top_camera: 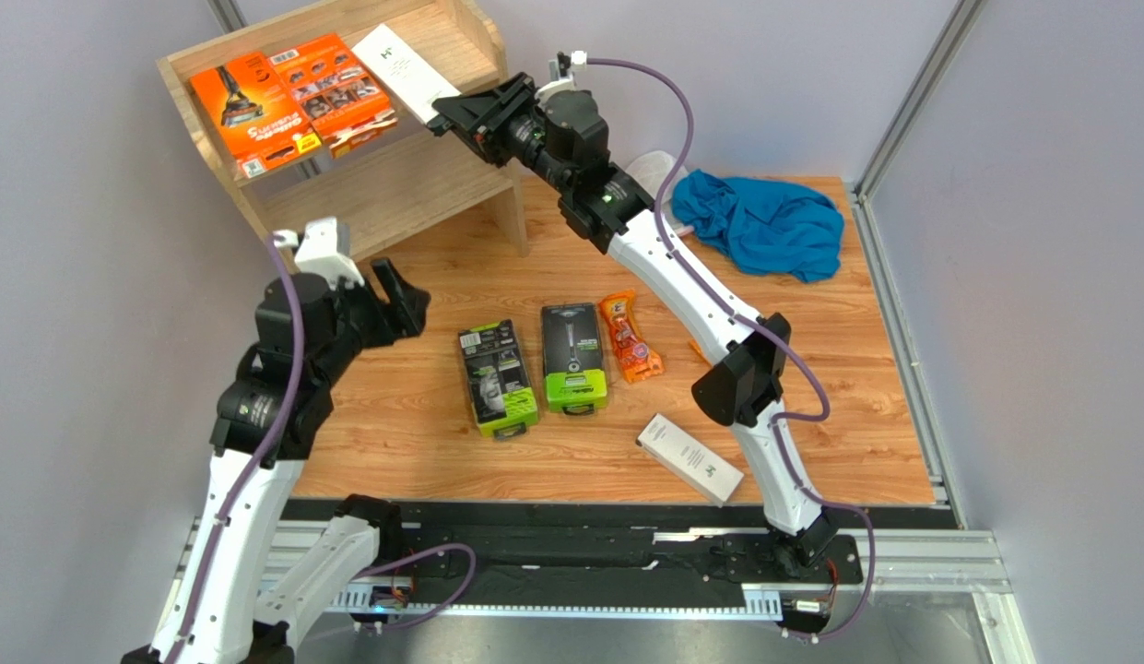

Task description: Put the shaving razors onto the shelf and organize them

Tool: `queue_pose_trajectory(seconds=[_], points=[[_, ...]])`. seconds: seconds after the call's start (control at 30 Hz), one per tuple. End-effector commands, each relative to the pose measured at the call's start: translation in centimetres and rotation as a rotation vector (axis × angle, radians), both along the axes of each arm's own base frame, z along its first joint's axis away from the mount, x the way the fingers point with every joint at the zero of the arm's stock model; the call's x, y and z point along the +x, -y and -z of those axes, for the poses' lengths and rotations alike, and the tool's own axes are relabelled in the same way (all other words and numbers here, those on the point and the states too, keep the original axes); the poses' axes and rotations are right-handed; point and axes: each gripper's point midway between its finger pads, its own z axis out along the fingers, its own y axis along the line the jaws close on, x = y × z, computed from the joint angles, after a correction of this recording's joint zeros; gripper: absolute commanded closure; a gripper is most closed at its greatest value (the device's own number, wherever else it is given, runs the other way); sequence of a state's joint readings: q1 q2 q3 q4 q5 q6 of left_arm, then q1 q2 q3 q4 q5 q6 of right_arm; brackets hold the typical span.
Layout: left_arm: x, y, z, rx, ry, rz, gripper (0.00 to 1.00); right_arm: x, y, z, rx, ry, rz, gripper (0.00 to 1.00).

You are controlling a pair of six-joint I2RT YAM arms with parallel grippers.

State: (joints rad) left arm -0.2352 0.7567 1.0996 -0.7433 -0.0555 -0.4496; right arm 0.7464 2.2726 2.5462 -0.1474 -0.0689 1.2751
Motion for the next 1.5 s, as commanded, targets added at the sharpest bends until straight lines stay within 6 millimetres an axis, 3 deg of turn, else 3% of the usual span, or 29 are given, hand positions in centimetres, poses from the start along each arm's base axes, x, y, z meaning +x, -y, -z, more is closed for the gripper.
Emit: queue_pose_trajectory(seconds=[0.0,0.03,0.13,0.17,0.2,0.33,0.37,0.43,0.6,1.17,1.3,1.47], points=[[2.8,2.6,-9.8,-0.023,0.306,0.142,0.29,-1.2,0.4,-3.2,0.069,0.071,-0.03,0.89],[3.2,3.0,-11.9,-0.032,0.386,0.163,0.32,-1.2,0.5,-3.2,0.067,0.073,-0.029,0.88],[4.2,4.2,-15.5,-0.051,0.491,0.215,0.42,-1.0,0.7,-3.2,0.063,0.079,-0.023,0.87],[5.4,4.8,-15.2,-0.051,0.474,0.237,0.46,-1.0,0.8,-3.3,0.063,0.081,-0.023,0.85],[5.2,5.7,-16.8,-0.061,0.501,0.29,0.51,-0.9,0.9,-3.2,0.059,0.081,-0.019,0.85],[6.5,7.7,-18.0,-0.081,0.504,0.391,0.81,-0.8,1.5,-3.8,0.077,0.088,-0.031,0.83],[6.7,8.1,-18.0,-0.082,0.509,0.411,0.94,-0.6,1.8,-3.9,0.077,0.087,-0.025,0.83],[7.0,8.3,-18.4,-0.083,0.533,0.422,1.0,-0.6,2.2,-4.3,0.076,0.097,-0.024,0.82],[8.6,9.2,-18.3,-0.06,0.525,0.471,1.0,-0.6,2.3,-4.0,0.074,0.095,-0.046,0.82],[13.8,9.2,-17.7,-0.114,0.546,0.42,1.0,-1.2,1.8,-3.7,0.085,0.094,-0.094,0.8],[14.7,9.1,-18.5,-0.139,0.595,0.396,1.0,-1.2,1.8,-3.7,0.087,0.094,-0.098,0.79],[16.1,9.6,-17.5,-0.151,0.556,0.407,1.0,-1.4,1.7,-3.8,0.088,0.095,-0.103,0.78]])
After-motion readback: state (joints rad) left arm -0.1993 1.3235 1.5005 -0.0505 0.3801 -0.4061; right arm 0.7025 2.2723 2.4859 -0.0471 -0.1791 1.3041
